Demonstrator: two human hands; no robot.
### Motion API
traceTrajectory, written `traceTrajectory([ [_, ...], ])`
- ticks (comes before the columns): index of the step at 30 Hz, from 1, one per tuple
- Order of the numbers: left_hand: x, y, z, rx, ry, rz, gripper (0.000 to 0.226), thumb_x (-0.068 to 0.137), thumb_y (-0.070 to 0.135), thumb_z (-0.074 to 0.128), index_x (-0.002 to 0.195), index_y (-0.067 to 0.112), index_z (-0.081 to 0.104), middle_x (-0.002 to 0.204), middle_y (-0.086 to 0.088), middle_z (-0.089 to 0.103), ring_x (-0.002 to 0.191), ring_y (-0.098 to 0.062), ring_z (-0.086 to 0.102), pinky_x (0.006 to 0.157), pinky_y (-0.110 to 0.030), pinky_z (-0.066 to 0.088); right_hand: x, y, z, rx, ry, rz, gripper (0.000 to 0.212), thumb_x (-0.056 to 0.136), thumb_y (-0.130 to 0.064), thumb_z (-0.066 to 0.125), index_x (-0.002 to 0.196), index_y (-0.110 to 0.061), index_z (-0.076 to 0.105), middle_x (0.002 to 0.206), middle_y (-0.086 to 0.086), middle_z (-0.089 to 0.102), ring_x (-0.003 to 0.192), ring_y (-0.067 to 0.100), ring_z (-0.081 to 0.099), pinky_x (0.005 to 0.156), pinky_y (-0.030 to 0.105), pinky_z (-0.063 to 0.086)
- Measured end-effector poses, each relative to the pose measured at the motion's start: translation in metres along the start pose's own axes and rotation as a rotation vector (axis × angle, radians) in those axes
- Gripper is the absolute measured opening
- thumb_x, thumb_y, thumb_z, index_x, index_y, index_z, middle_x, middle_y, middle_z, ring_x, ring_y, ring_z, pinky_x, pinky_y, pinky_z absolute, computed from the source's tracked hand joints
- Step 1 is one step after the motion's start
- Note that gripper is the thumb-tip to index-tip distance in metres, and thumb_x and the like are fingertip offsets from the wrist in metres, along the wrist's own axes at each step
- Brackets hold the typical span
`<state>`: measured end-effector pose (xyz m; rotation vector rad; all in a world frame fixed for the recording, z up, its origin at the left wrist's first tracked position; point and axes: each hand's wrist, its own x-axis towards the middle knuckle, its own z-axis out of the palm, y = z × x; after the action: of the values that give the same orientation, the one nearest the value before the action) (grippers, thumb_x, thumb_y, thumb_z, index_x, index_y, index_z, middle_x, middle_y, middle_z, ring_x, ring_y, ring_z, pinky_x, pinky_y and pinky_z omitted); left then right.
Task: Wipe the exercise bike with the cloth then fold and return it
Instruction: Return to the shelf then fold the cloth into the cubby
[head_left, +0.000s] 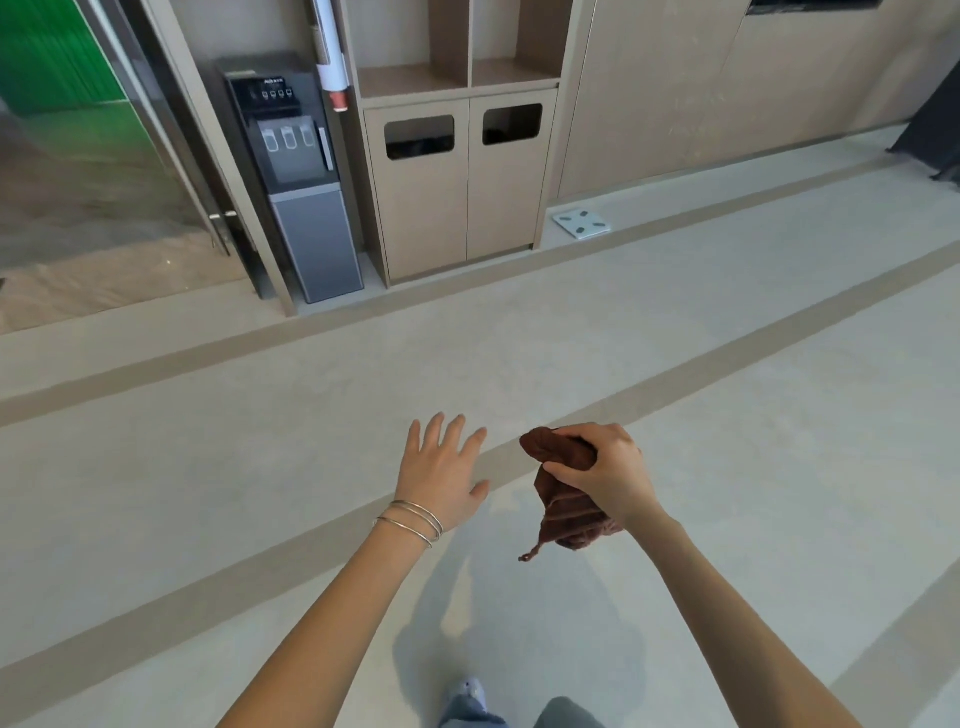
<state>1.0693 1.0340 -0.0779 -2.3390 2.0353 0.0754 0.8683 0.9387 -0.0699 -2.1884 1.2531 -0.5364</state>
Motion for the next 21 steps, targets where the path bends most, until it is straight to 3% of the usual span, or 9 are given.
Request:
traceTrajectory([
  [4, 0.037, -0.023, 0.001, -0.01, -0.016, 0.004, 0.066, 0.089, 0.052, 0.041, 0.146, 0.027, 0.019, 0.155, -0.007, 0.019, 0.143, -0.032, 0.012, 0.115, -0.052, 0.009, 0.041, -0.001, 0.007, 0.005, -0.031, 0.026, 0.03, 0.07, -0.037, 0.073, 0.099, -0.035, 0.067, 0.089, -0.022, 0.064, 0.099, 0.012, 0.054, 0.084, 0.033, 0.047],
  [8, 0.073, -0.047, 0.008, -0.021, -0.029, -0.032, 0.066, 0.089, 0.051, 0.04, 0.146, 0.027, 0.019, 0.156, -0.006, 0.018, 0.144, -0.031, 0.011, 0.116, -0.051, 0.007, 0.093, -0.002, 0.009, -0.002, -0.01, -0.01, 0.027, 0.069, -0.034, 0.074, 0.095, -0.035, 0.068, 0.089, -0.018, 0.068, 0.085, 0.003, 0.054, 0.075, 0.027, 0.046],
  [16, 0.189, -0.065, 0.0, -0.024, -0.035, -0.03, 0.066, 0.09, 0.052, 0.039, 0.147, 0.027, 0.016, 0.156, -0.006, 0.017, 0.144, -0.031, 0.009, 0.116, -0.051, 0.007, 0.213, 0.022, 0.011, -0.013, -0.061, -0.02, 0.031, 0.07, -0.039, 0.072, 0.1, -0.035, 0.067, 0.093, -0.019, 0.068, 0.096, 0.011, 0.057, 0.081, 0.031, 0.048],
  [21, 0.281, -0.079, -0.018, 0.004, -0.024, -0.037, 0.065, 0.091, 0.052, 0.037, 0.147, 0.026, 0.016, 0.156, -0.006, 0.018, 0.144, -0.031, 0.009, 0.116, -0.05, 0.007, 0.31, 0.037, -0.006, -0.009, -0.021, -0.039, 0.031, 0.07, -0.036, 0.074, 0.1, -0.033, 0.068, 0.093, -0.016, 0.069, 0.094, 0.013, 0.059, 0.076, 0.025, 0.042],
])
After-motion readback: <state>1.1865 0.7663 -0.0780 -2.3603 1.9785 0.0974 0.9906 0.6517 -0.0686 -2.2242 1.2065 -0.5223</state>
